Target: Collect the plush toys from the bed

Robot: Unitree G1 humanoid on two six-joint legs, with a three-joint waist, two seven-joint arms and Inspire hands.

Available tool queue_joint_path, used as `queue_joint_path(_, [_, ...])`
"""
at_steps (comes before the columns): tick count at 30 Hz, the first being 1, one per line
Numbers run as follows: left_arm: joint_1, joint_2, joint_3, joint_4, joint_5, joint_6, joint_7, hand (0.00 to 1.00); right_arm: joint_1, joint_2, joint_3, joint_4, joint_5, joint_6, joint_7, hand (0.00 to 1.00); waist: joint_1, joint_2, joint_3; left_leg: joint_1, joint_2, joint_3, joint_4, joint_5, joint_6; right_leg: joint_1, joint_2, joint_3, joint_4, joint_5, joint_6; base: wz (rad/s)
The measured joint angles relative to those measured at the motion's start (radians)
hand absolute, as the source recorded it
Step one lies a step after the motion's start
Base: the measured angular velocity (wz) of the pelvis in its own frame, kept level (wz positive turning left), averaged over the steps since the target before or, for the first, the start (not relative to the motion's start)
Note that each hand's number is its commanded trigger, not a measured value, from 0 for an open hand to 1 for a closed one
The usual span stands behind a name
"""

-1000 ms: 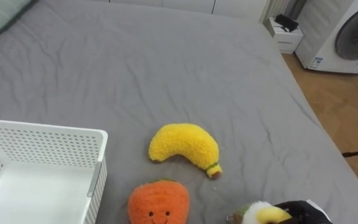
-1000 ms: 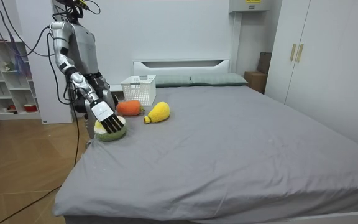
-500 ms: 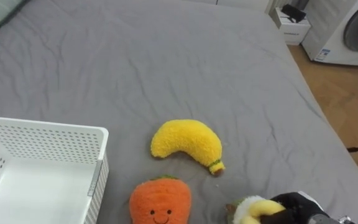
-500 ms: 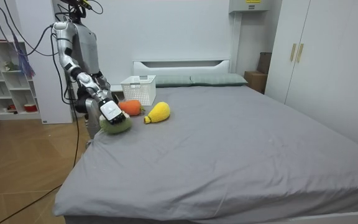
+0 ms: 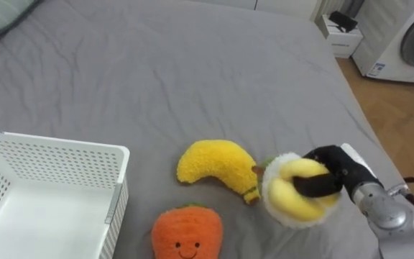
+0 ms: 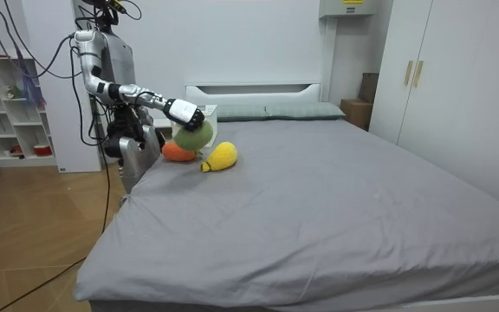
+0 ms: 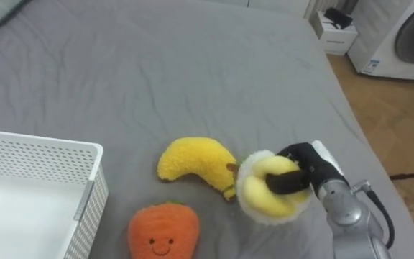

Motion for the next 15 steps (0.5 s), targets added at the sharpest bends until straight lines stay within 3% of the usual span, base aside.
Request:
queue_joint_path(4, [-0.006,-0.002,0.000,-0.009,0.001,-0.004,0.000,0.00,-0.031,0.000,0.007,-0.092,0.005,0.011,0.001,1.00,0.020,-0.005,-0.0012,-0.016,-0.002,-0.004,0.002,0.001,0.001,-0.011,-0.003,-0.003,0.010,-0.002,0.002,0.00])
queue_joint_path(9, [-0.008,-0.008,-0.010,-0.018,0.000,-0.005,0.006,0.00,-0.155,-0.002,0.047,-0.108,0.007,0.022,-0.002,1.00,0.041,-0.010,0.0003,-0.016,-0.003,-0.006,0.002,0.001,0.001,-0.009,-0.003,-0.009,0.012,-0.002,0.003,0.00])
queue_joint_path(15, [-0.040,-0.018,-0.035,-0.030,0.000,-0.017,0.006,0.00,-0.244,-0.001,0.151,-0.109,0.011,0.030,0.034,1.00,0.122,-0.011,-0.0009,-0.024,-0.004,-0.034,0.008,0.001,0.002,-0.004,-0.007,-0.032,0.011,-0.002,0.003,0.12])
